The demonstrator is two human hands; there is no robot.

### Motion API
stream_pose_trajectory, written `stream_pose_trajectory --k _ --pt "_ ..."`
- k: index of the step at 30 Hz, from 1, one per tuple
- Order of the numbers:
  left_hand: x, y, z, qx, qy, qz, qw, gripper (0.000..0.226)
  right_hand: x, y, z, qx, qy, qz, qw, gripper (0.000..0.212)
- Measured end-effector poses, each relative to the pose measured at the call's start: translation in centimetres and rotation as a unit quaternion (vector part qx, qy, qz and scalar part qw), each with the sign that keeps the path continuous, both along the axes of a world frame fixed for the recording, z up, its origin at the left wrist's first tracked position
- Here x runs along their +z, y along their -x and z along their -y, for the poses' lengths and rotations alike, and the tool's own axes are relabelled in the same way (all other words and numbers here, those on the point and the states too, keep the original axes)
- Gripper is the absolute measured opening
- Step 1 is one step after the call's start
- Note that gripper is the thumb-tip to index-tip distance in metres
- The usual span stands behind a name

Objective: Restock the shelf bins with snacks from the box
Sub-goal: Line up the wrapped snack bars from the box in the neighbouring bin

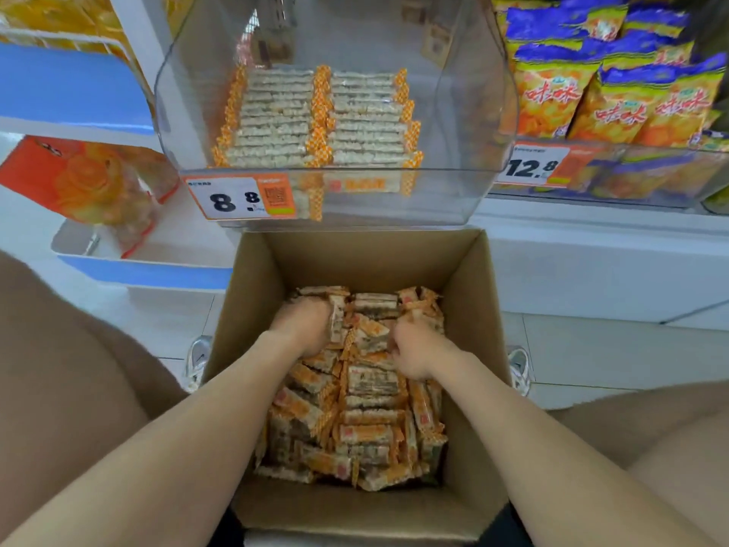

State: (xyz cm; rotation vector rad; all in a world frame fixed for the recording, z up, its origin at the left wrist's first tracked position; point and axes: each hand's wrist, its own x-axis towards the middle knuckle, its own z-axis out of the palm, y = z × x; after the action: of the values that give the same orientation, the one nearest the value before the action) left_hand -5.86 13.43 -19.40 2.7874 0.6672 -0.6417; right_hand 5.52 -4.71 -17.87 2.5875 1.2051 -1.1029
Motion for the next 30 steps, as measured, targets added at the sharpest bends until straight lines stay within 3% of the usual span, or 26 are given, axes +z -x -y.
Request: stream_pose_trajectory --k 3,6,10,13,16,19,22,25,28,30 --pt "-2.5 -1.4 -0.6 0.001 -0.015 0.082 0.996 0.053 -2.6 -0.6 0.2 -0.046 -0.030 -0.007 0.998 0.027" --pt "-4.5 -2.7 -1.3 -0.035 0.014 0.052 0.998 0.083 -4.3 -1.0 -0.1 -0.060 -0.068 0.006 0.996 0.036" --pt "-6.0 -2.1 -0.5 -0.041 0.003 0.028 0.999 0.071 -6.0 -0.5 -1.2 -0.002 -0.038 -0.015 0.999 0.082" --pt "-6.5 -1.1 0.2 0.022 0.061 0.026 0.998 0.062 -7.1 0.5 -1.6 0.056 0.044 -0.004 0.997 0.095" --pt "-6.6 -0.8 -0.1 0.067 0.131 0.025 0.989 0.060 -7.8 1.0 -1.5 0.096 0.076 0.050 0.991 0.081" --pt "-5.9 -1.1 -0.8 0.082 0.184 0.024 0.979 0.062 -7.4 0.6 -1.8 0.091 0.027 0.073 0.993 0.058" --pt "-5.1 -0.6 -1.5 0.077 0.208 -0.007 0.975 0.068 -6.8 -0.2 -2.2 -0.076 -0.083 0.006 0.994 0.040" --pt "-4.1 0.2 -1.9 0.055 0.217 -0.014 0.974 0.062 -4.9 -0.8 -2.0 -0.242 -0.166 -0.135 0.946 0.033" --pt "-2.8 0.5 -1.8 0.065 0.235 0.012 0.970 0.036 -2.4 -1.3 -1.0 -0.297 -0.190 -0.188 0.917 0.021" --pt "-1.4 0.7 -1.6 0.100 0.258 0.025 0.961 0.033 -0.8 -1.6 -0.2 -0.322 -0.207 -0.197 0.902 0.022"
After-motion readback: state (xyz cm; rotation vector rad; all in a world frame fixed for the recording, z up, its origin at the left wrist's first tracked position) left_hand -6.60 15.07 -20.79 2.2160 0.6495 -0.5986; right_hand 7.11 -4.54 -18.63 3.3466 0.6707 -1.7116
